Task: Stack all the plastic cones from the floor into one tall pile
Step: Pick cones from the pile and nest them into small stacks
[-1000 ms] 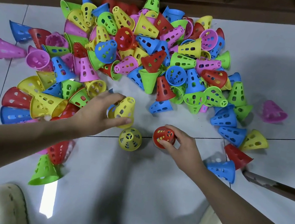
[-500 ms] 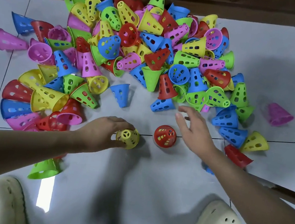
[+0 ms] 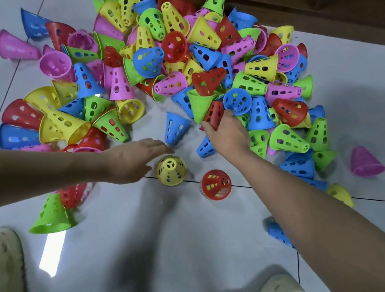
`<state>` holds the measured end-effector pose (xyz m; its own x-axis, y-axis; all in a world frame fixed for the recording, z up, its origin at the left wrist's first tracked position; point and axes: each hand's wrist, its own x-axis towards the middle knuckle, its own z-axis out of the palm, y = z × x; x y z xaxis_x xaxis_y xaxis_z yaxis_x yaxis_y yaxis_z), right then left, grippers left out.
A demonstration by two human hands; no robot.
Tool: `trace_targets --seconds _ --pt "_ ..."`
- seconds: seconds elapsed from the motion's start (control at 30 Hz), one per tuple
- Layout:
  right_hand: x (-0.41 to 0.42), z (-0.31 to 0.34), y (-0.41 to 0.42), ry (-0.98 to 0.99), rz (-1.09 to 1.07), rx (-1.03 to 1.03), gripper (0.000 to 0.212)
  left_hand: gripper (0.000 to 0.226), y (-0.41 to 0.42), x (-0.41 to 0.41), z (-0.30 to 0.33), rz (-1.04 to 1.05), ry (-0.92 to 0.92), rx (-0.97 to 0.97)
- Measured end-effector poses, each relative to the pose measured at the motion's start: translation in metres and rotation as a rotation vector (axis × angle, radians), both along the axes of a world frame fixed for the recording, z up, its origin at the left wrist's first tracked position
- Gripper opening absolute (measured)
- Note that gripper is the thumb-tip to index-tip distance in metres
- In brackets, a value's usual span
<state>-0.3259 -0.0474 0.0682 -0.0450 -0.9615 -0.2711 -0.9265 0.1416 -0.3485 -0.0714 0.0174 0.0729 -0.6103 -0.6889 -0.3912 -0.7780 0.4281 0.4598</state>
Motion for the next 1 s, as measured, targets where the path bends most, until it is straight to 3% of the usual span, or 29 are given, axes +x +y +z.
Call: trace_targets --seconds 0.2,0.4,0.5,0.73,0.87,1.0 --pt "-0.016 0.010 0.006 -0.490 -0.155 0.044 0.041 0.087 -0.032 0.000 -0.004 -0.401 -0.269 -0.452" --pt "-0.046 0.035 0.061 -0.814 -0.196 -0.115 0.039 0.083 -0.064 -0.020 -0.001 -0.658 -0.581 -0.530" --pt "-0.054 0.041 0.092 -0.770 -0.143 -0.139 0.045 0.078 -0.071 -0.023 -0.004 -0.695 -0.598 -0.552" --pt "-0.060 0.028 0.142 -0.460 0.000 -0.062 0.069 0.076 -0.075 -0.031 -0.005 -0.646 -0.577 -0.527" --pt "-0.058 0.019 0.150 -0.438 0.034 -0.012 0.062 0.073 -0.081 -0.023 -0.014 -0.420 -0.440 -0.604" --pt "-0.058 0.009 0.148 -0.409 0.046 0.053 0.058 0.069 -0.087 -0.013 -0.020 -0.147 -0.315 -0.503"
